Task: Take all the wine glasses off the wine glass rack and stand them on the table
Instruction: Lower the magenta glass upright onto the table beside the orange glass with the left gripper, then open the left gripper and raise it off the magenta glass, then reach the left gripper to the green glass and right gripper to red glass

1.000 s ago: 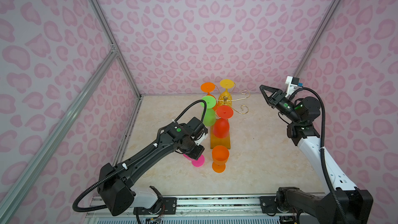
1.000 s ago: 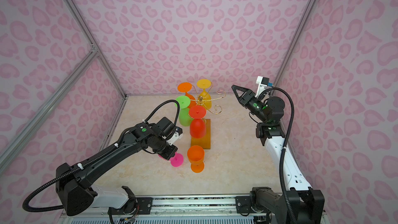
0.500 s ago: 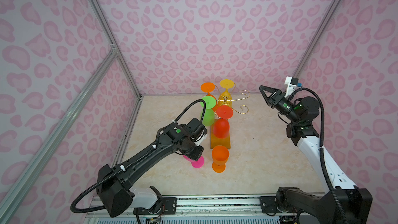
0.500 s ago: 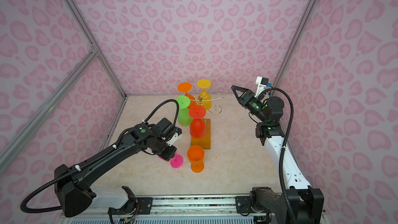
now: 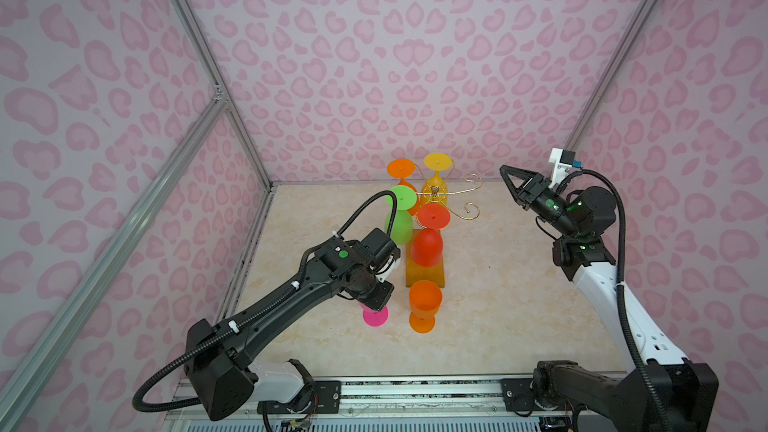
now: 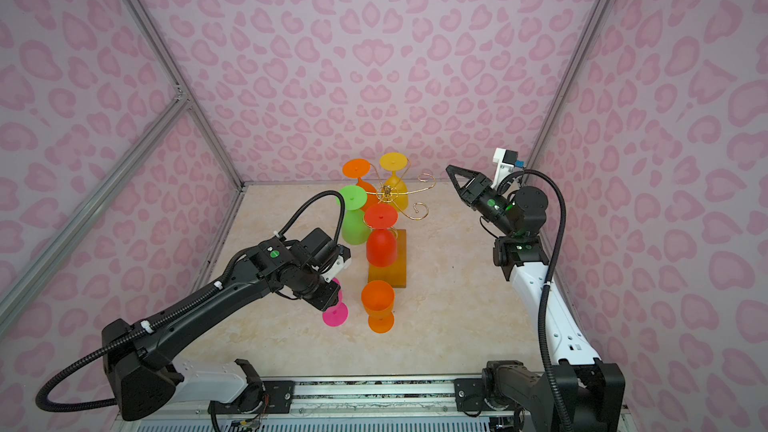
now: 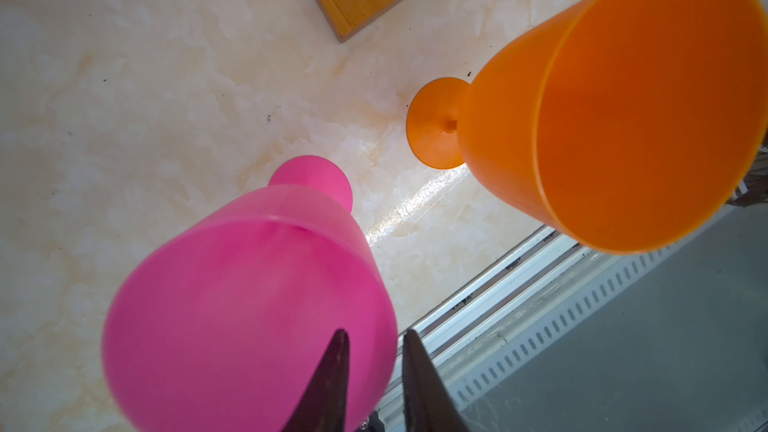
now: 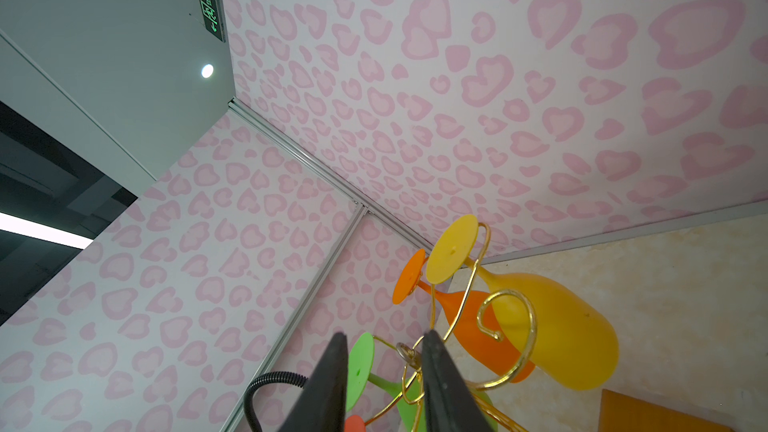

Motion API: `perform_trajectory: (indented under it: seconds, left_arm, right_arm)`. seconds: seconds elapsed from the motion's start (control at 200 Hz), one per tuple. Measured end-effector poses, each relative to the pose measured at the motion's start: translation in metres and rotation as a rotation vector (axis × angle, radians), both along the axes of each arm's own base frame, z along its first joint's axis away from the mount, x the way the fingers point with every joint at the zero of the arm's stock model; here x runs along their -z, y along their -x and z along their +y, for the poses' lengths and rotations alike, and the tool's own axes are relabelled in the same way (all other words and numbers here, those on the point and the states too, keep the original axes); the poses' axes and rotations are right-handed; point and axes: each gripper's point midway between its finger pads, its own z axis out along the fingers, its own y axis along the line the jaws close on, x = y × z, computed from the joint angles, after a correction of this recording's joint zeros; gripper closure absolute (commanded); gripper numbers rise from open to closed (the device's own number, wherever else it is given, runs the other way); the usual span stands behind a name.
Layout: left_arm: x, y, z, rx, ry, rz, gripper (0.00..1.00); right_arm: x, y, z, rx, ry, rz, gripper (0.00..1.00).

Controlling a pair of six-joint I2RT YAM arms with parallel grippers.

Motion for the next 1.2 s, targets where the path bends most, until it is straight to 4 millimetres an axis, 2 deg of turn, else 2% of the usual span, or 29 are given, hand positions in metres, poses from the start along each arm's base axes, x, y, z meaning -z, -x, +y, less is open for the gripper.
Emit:
perform_trajectory:
  seconds: [0.185, 0.355, 0.425, 0.575, 0.735, 0.865, 1.035, 1.12, 1.2]
  left_arm:
    - [-0.014, 0.001, -0.003, 0.002, 0.034, -0.029, 0.55]
    - [-0.034, -0.001, -0.004, -0.017, 0.075, -0.072, 0.50]
    - [-0.048, 0.000, -0.002, -0.016, 0.100, -0.096, 0.49]
    - [-0.094, 0.000, 0.001, -0.027, 0.202, -0.205, 0.48]
    - [-0.133, -0.004, 0.007, -0.067, 0.297, -0.333, 0.42]
    - [-0.162, -0.019, 0.004, -0.127, 0.409, -0.446, 0.39]
    - [-0.181, -0.047, -0.005, -0.229, 0.560, -0.497, 0.38]
    - [-0.196, -0.059, -0.008, -0.273, 0.664, -0.510, 0.37]
    - [-0.215, -0.070, -0.012, -0.297, 0.777, -0.523, 0.37]
  right_arm:
    - [0.004, 0.000, 0.000, 0.000, 0.000, 0.008, 0.69]
    - [0.003, 0.001, 0.000, 0.000, 0.000, 0.005, 0.69]
    - [0.001, 0.002, 0.000, 0.000, 0.000, 0.001, 0.69]
    - [0.000, 0.005, -0.002, 0.005, 0.003, -0.006, 0.69]
    - [-0.001, 0.010, -0.001, 0.002, 0.022, -0.007, 0.68]
    - [-0.007, 0.019, 0.004, -0.011, 0.074, -0.010, 0.65]
    - [-0.020, 0.046, 0.028, -0.063, 0.201, -0.043, 0.62]
    - [-0.016, 0.055, 0.039, -0.090, 0.255, -0.038, 0.61]
    - [-0.004, 0.062, 0.050, -0.123, 0.293, -0.009, 0.60]
